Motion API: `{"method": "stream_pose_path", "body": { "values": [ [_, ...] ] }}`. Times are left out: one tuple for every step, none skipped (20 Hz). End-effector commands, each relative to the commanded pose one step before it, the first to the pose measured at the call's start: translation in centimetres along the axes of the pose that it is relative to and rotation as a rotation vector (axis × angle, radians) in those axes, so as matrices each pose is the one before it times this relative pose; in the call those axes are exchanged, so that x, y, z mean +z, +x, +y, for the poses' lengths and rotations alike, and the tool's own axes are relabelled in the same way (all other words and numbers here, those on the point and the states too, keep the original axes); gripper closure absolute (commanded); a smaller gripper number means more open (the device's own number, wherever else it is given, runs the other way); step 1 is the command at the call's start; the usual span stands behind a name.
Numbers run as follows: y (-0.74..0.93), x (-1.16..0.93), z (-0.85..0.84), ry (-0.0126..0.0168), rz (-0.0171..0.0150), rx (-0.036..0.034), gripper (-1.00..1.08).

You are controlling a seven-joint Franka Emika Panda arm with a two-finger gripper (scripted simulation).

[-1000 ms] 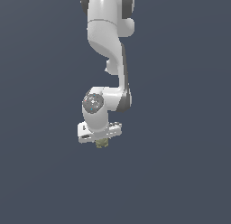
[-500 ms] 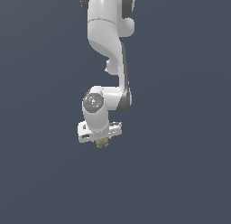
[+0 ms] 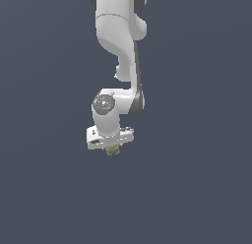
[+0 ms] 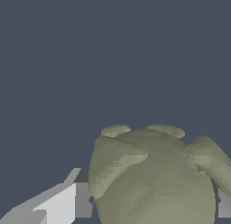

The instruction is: Pick up the object and move it to a goal position.

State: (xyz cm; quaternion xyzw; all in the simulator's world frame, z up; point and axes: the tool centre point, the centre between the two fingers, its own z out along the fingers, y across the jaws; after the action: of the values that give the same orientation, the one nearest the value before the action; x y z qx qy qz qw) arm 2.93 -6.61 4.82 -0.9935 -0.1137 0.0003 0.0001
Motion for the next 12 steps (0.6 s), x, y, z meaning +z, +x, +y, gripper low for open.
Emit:
{"method": "stream_pose_path", "body": {
  "values": [
    [-0.909,-0.393,-0.435,-0.00019,0.00054,-0.0001,1.08],
    [-0.434,-0.174,-0.205,0.0,0.0,0.0,1.08],
    [-0.467,-0.188,-0.22,0.0,0.0,0.0,1.08],
    [-0.5,-0.202,-0.237,0.0,0.0,0.0,1.08],
    [-0.527,-0.214,-0.25,0.0,0.0,0.0,1.08],
    [-0.513,-0.21,-0.244,0.0,0.0,0.0,1.08],
    [-0.492,-0.201,-0.234,0.0,0.0,0.0,1.08],
    [-0.47,-0.192,-0.223,0.0,0.0,0.0,1.08],
    [-0.447,-0.184,-0.212,0.0,0.0,0.0,1.08],
    [-0.423,-0.176,-0.202,0.0,0.0,0.0,1.08],
    [-0.397,-0.168,-0.19,0.0,0.0,0.0,1.08],
    [-0.371,-0.159,-0.179,0.0,0.0,0.0,1.08]
  ]
}}
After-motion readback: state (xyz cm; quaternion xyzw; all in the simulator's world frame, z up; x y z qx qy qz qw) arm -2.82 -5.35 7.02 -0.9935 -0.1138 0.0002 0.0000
